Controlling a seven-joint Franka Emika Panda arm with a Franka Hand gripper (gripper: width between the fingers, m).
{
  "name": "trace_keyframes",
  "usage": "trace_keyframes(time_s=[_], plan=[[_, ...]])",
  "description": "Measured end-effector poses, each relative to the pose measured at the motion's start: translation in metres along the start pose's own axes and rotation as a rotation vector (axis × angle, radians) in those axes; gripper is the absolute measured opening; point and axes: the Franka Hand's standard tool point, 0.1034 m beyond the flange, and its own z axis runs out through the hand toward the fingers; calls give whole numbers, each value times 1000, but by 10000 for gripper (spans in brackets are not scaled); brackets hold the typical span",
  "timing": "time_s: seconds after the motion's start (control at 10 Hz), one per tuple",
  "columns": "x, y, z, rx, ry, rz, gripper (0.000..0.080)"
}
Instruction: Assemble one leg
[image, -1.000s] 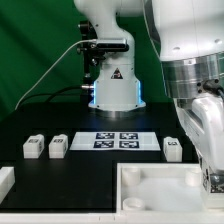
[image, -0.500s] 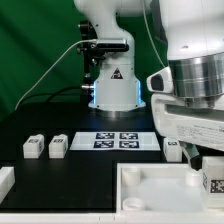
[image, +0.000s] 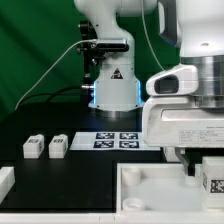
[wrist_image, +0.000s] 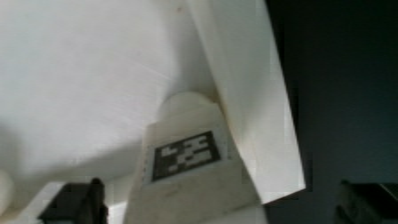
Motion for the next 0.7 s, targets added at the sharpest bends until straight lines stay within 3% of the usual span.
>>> trace_keyframes(time_s=[0.1, 0.2, 0.3, 0.5, 0.7], plan=[[0, 0, 0, 0, 0, 0, 459], [0, 0, 0, 2, -1, 31, 459], [-1, 0, 1, 5, -5, 179, 323], [1, 0, 0, 9, -7, 449, 298], [2, -1, 0, 27, -17, 979, 298]])
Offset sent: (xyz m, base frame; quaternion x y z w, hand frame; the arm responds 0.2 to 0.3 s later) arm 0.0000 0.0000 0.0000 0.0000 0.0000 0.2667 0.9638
